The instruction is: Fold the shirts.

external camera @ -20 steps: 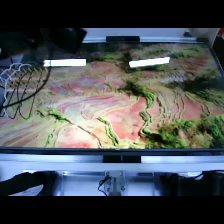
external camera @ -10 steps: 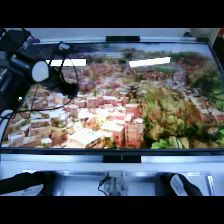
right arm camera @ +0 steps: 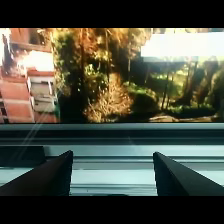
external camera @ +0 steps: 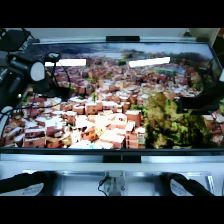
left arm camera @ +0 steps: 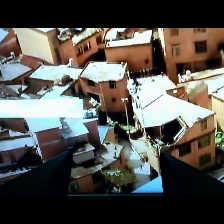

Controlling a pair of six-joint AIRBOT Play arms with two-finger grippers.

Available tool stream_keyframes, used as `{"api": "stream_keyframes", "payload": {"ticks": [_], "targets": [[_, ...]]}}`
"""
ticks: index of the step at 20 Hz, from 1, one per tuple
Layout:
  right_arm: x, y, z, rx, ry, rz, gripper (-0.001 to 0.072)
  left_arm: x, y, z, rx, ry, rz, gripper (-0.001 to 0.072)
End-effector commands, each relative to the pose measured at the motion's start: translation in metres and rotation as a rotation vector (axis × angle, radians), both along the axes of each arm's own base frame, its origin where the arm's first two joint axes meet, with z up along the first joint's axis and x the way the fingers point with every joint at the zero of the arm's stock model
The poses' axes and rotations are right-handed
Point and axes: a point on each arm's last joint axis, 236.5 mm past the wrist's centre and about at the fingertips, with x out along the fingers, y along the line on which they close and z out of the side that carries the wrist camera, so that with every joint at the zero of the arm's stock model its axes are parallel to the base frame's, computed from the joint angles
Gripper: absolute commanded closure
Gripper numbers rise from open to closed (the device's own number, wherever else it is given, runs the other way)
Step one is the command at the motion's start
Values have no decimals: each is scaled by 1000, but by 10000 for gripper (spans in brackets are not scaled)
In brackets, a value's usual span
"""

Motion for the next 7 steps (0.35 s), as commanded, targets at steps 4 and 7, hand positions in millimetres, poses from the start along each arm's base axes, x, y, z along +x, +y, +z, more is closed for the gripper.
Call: {"api": "stream_keyframes", "payload": {"ticks": [4,7], "targets": [[1,14,-7,-11,26,59,96,0,1,-6,1,19,11,85],[1,14,-7,-10,26,59,96,0,1,-8,3,24,12,85]]}}
